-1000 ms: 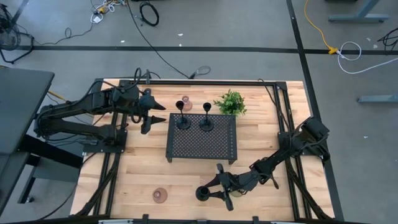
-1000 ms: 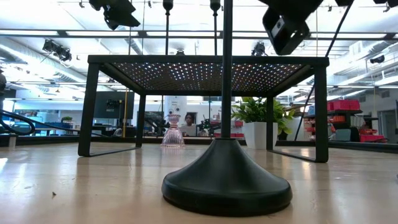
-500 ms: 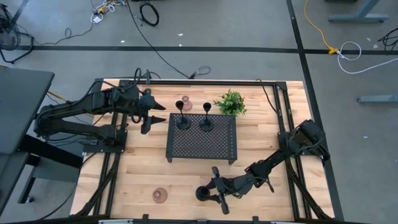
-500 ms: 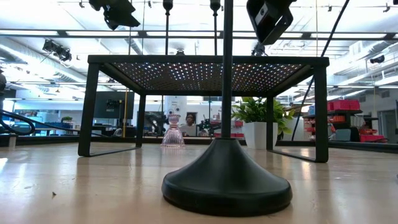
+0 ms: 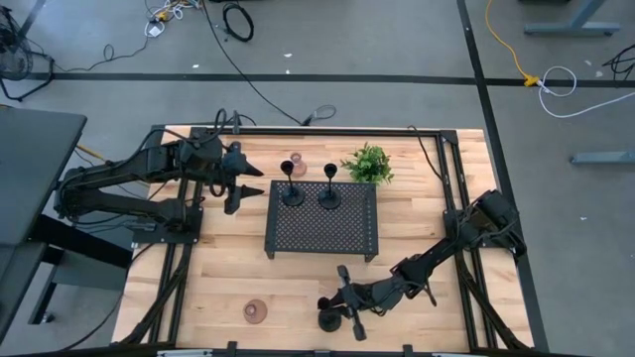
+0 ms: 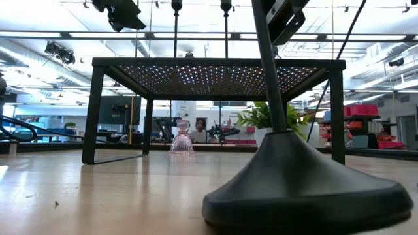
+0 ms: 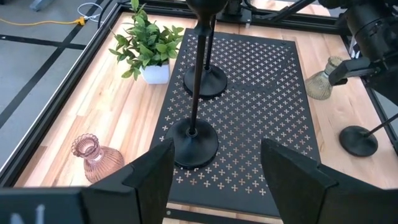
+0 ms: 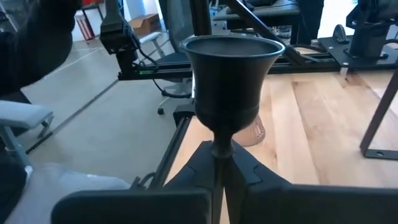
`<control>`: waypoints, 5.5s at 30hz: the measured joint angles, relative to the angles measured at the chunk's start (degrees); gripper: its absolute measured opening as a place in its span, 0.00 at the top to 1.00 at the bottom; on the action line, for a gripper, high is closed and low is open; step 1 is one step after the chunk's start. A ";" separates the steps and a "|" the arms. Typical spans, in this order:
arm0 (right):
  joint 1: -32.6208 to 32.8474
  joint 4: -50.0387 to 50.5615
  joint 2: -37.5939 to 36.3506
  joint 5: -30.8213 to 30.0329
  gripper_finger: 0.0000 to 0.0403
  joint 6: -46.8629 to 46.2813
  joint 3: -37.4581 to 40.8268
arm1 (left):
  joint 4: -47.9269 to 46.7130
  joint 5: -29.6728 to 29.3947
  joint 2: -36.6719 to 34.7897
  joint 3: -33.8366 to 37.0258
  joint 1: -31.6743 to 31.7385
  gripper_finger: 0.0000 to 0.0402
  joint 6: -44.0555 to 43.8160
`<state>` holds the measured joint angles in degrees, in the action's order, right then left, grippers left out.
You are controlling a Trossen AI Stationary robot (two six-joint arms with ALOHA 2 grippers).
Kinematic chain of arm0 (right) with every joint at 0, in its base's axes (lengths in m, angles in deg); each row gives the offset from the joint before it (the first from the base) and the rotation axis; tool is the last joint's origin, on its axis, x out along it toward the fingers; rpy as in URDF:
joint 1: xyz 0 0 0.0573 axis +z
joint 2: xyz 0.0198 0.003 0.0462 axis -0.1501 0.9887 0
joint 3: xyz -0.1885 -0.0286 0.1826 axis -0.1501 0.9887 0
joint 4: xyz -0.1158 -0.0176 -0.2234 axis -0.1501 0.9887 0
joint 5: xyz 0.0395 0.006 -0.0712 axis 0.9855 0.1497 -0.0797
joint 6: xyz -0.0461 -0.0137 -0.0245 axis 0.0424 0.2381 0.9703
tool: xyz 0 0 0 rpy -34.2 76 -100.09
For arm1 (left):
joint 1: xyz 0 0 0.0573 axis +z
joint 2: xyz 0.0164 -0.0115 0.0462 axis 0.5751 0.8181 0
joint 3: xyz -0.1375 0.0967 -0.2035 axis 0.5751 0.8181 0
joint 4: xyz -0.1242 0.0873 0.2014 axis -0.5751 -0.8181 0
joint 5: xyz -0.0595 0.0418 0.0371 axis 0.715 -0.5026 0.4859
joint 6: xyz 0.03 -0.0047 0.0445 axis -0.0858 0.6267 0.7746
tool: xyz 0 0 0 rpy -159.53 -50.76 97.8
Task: Pick & Place candle stick holders
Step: Put the black candle holder on the shelf, then put the top pink candle holder on the shelf
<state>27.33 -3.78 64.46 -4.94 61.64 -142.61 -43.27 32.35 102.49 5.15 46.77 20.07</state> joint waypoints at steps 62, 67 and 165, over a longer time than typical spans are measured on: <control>-25.55 22.22 -51.28 -13.83 1.00 11.74 20.05 | -1.29 -0.54 0.00 0.00 -0.01 0.41 -1.47; -27.87 22.34 -53.39 -12.20 1.00 11.30 20.74 | -1.30 -0.94 0.00 0.00 0.00 0.41 -1.57; -32.20 48.49 -60.53 -3.32 0.24 7.30 19.26 | 16.93 -8.73 32.73 0.02 22.32 0.41 12.11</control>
<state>-4.87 44.71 3.94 -8.26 68.94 -123.36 -26.35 23.63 135.22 5.17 69.08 32.18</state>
